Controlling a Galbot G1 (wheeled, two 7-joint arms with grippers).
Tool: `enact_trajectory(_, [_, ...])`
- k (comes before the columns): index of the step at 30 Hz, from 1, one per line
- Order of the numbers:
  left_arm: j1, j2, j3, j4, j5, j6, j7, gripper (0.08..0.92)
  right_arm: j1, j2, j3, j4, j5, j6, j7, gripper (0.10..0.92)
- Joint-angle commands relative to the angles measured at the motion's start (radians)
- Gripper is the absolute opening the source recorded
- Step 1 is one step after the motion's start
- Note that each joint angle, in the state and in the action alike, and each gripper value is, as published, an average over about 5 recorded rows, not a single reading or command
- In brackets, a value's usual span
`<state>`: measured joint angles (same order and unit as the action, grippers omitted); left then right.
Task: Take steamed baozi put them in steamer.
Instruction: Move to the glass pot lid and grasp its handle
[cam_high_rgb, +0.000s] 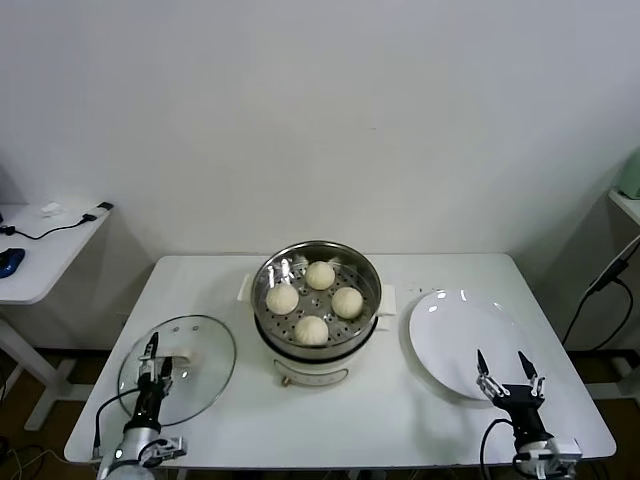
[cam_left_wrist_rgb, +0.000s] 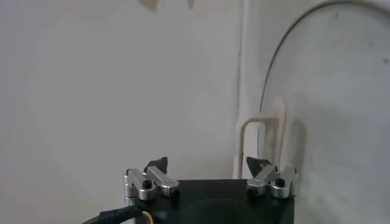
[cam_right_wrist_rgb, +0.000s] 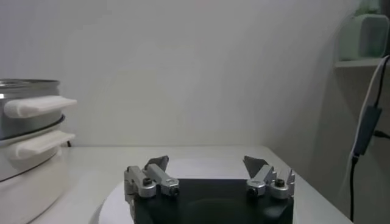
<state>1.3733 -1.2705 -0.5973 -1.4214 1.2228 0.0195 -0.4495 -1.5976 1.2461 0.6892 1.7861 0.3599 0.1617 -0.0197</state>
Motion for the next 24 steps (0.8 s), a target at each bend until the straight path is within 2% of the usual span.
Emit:
enact_trajectory(1, [-0.036, 0.001, 0.003, 0.051, 0.055, 0.043, 0.034, 0.768, -0.010, 0.008, 0.006, 0.010, -0.006, 0.004, -0.002, 0.823])
enact_trajectory(17, [-0.047, -0.022, 0.004, 0.073, 0.063, 0.060, 0.040, 0.305, -0.018, 0.023, 0.003, 0.008, -0.018, 0.015, -0.002, 0.823])
enact_trajectory(21, [-0.030, -0.027, 0.001, 0.031, 0.061, 0.062, 0.048, 0.194, -0.023, 0.020, 0.006, 0.014, -0.015, 0.018, -0.002, 0.823])
enact_trajectory(24, [-0.012, -0.030, -0.008, -0.029, 0.049, 0.061, 0.064, 0.146, -0.024, 0.019, 0.009, 0.014, -0.011, 0.023, -0.002, 0.823])
